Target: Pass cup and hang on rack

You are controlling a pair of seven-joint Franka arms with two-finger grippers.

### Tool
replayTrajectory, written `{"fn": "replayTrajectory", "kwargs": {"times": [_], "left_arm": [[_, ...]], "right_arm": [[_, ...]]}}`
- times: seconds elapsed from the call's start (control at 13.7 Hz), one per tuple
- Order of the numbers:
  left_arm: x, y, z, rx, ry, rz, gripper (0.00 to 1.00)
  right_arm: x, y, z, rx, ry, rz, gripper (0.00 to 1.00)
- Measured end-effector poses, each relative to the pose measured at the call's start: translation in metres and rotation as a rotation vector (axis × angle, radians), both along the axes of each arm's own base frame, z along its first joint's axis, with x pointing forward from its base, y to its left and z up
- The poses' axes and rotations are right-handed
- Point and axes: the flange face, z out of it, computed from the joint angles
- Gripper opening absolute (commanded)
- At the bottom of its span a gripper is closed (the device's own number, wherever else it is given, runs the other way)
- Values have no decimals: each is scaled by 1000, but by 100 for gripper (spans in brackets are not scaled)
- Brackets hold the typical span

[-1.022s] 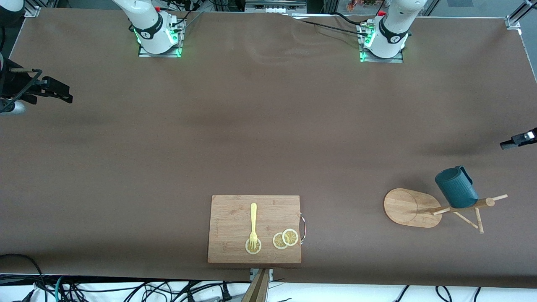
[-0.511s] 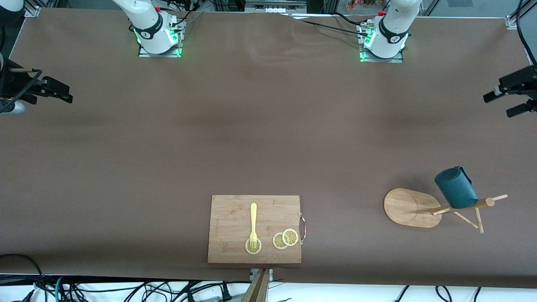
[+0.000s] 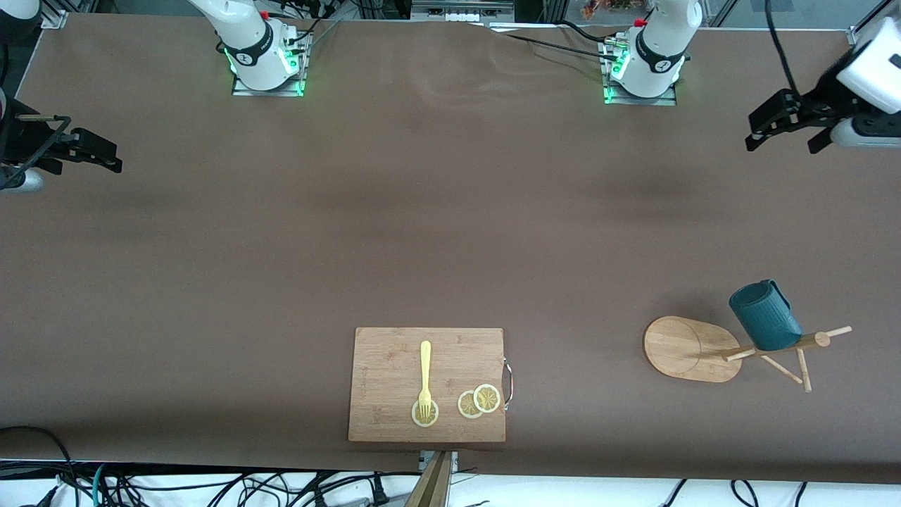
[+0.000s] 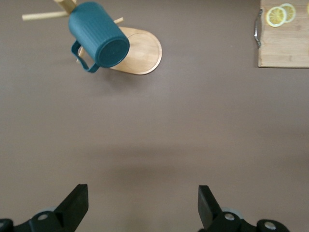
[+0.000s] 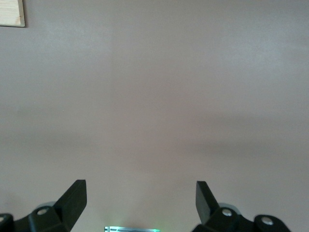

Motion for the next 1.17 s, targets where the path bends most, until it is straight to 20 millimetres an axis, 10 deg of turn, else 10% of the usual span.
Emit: {"fn": "replayTrajectory", "kwargs": {"times": [0.44, 1.17], "left_arm": [[0, 43, -5, -48, 30, 66, 100], [6, -1, -3, -42, 28, 61, 100]], "right_arm": [[1, 0, 4, 2, -9, 0, 100], [1, 1, 4, 9, -10, 0, 100]]}}
